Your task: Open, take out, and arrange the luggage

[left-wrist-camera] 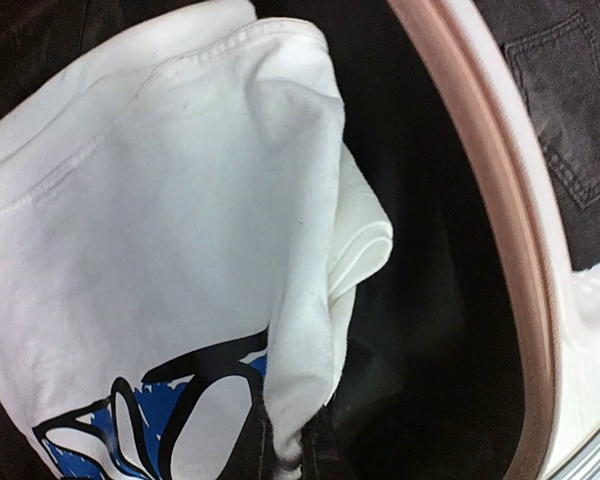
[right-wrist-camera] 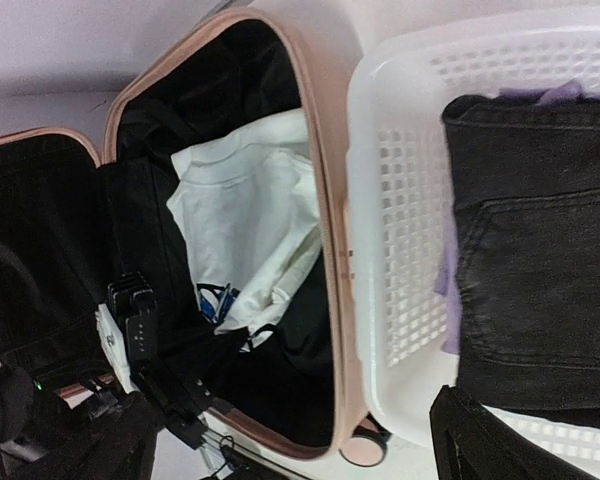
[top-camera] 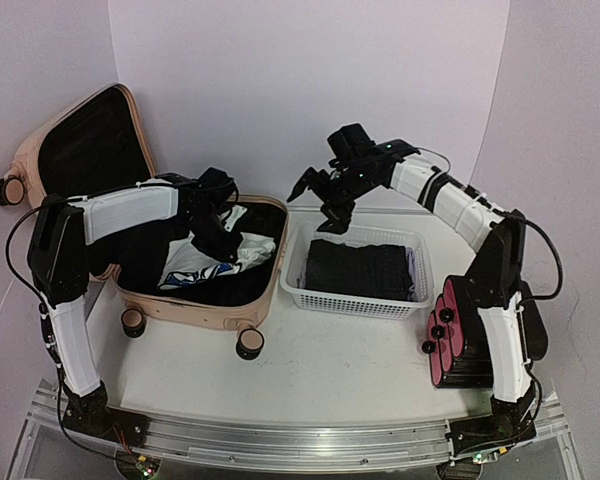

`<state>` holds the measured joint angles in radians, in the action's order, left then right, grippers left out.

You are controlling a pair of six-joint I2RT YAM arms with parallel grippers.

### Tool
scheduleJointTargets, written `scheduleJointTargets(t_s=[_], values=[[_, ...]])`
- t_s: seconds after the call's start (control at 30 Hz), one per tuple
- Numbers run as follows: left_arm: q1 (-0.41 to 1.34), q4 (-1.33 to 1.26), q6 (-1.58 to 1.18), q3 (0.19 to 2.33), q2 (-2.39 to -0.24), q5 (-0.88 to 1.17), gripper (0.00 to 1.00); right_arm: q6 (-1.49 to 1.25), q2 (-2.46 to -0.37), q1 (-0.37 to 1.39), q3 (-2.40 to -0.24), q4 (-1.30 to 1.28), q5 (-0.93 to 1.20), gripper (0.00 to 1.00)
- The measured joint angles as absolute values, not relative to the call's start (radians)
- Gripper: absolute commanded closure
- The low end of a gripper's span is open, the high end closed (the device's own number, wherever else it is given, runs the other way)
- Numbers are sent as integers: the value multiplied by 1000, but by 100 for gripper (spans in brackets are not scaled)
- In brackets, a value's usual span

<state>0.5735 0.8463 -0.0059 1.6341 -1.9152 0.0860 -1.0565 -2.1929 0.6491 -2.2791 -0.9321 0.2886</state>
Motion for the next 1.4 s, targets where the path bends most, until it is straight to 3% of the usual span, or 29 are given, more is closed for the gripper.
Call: scheduleJointTargets(t_s=[0.37, 0.57, 1.17, 1.4], values=[[572, 796, 17, 1529, -1858, 85, 100, -1409, -2447, 770, -2433, -791, 281, 6], [569, 783, 46, 1529, -1812, 85, 100, -1552, -2479, 786, -2451, -765, 237, 8], [566, 780, 83, 1529, -1763, 108, 100, -1747, -2590, 897, -2536, -723, 68, 10], [566, 779, 84, 1523, -1763, 115, 100, -1786, -2628, 899, -2592, -724, -1, 20]])
